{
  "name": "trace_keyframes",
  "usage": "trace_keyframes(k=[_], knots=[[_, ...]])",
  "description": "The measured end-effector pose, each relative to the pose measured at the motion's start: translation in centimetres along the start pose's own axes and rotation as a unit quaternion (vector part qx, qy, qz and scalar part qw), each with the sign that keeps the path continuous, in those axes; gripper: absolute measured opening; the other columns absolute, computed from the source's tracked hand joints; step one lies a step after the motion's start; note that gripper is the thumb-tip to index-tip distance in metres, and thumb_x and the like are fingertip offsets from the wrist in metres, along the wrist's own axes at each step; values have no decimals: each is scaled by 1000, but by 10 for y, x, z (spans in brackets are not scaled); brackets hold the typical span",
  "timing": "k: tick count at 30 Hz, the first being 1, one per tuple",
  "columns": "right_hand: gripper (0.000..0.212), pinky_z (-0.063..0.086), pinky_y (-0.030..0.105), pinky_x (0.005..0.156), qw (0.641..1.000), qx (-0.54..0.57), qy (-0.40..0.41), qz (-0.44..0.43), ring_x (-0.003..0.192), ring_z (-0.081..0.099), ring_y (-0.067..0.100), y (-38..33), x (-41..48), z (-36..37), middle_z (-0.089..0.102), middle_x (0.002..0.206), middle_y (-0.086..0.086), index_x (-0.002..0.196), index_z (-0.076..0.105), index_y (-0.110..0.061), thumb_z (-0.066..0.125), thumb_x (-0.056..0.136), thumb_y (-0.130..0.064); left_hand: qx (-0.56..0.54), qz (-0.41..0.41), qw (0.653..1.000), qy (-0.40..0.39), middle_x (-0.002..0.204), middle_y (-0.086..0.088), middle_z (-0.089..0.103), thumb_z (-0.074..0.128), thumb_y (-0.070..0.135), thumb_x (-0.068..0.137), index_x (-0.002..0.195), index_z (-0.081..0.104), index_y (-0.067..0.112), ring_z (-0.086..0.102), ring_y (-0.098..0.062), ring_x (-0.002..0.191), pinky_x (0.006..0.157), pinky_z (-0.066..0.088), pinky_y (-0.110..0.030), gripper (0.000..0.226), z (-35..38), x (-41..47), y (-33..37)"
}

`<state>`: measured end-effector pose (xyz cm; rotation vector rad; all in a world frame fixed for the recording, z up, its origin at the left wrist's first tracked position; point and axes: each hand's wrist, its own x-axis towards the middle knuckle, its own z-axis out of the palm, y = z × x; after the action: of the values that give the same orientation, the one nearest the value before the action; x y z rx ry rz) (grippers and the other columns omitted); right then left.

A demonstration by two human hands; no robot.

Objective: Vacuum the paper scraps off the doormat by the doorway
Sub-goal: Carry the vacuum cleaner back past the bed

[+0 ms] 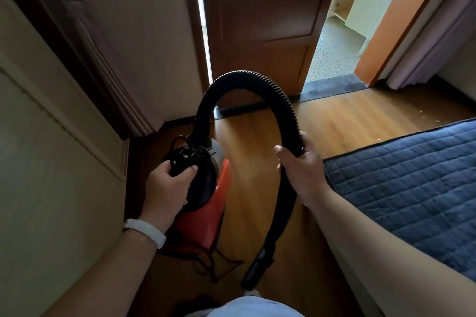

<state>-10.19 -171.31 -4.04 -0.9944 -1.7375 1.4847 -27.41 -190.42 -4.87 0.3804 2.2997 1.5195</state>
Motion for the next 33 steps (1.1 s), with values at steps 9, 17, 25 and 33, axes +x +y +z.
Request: trace_keyframes(k=[9,17,25,33], knots=[[22,52,32,53,996,-45,83,-2,57,62,16,-8,118,22,60,70,-2,96,56,-33,70,86,-19,-20,15,997,-70,61,-6,62,73,21,86,74,65,10,54,-15,40,37,40,-24,18,61,150,30],[22,48,31,54,979,-101,177,-10,60,58,18,-28,213,71,56,71,-3,90,52,-29,69,89,-15,-32,25,984,-172,61,-5,62,74,22,85,80,68,12,54,-15,41,39,42,-26,13,94,300,56],[18,49,31,58,962,-118,245,-29,59,57,13,-33,276,89,55,65,-15,94,52,-26,69,92,-19,-18,65,968,-241,65,1,64,75,26,83,80,69,20,61,-17,57,47,47,-29,8,123,397,93],[20,52,36,58,957,-76,281,-17,57,60,19,-16,351,74,57,64,-13,89,53,-28,70,91,-19,-12,56,964,-259,61,3,61,74,23,83,82,68,17,56,-9,46,40,43,-24,9,186,449,123]])
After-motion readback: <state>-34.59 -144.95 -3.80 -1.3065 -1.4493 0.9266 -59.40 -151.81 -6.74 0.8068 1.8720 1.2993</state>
